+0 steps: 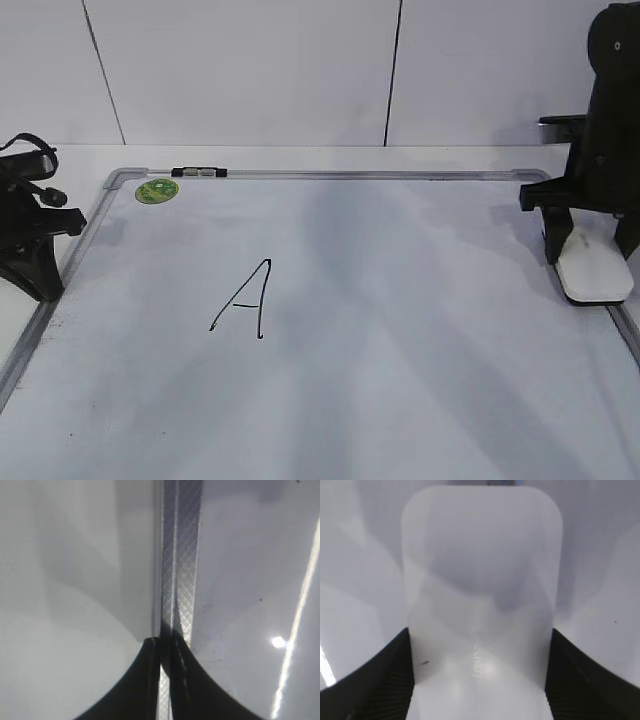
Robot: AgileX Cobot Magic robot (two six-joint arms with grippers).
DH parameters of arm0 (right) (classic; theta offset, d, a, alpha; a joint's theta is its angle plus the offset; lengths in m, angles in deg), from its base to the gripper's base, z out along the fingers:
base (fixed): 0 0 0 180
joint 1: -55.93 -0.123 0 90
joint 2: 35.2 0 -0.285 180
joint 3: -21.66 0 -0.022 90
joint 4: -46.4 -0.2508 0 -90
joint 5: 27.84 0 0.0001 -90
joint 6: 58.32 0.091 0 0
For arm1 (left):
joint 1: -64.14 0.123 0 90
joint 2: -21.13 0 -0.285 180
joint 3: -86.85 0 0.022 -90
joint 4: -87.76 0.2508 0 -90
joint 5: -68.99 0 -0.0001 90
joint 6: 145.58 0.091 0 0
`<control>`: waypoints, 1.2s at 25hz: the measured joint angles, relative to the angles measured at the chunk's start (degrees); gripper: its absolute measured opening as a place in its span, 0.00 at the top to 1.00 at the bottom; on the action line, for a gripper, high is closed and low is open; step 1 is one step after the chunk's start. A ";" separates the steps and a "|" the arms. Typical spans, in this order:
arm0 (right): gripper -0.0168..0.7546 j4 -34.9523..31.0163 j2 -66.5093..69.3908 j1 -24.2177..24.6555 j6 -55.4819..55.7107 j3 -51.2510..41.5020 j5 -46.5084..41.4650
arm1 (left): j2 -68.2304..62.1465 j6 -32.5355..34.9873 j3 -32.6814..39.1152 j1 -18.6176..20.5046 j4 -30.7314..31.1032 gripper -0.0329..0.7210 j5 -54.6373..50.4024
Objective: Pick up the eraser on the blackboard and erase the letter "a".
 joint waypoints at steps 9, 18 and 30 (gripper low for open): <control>0.26 -2.66 0.00 0.13 -1.58 0.00 0.00 | 0.00 0.00 0.00 0.00 -0.12 0.94 0.00; 0.26 -4.01 0.00 0.13 -3.73 0.00 0.04 | 0.00 0.00 0.00 0.00 -0.12 0.94 0.00; 0.25 -5.00 1.23 0.13 -5.19 0.00 0.04 | 0.00 0.00 0.00 0.00 -0.12 0.94 0.10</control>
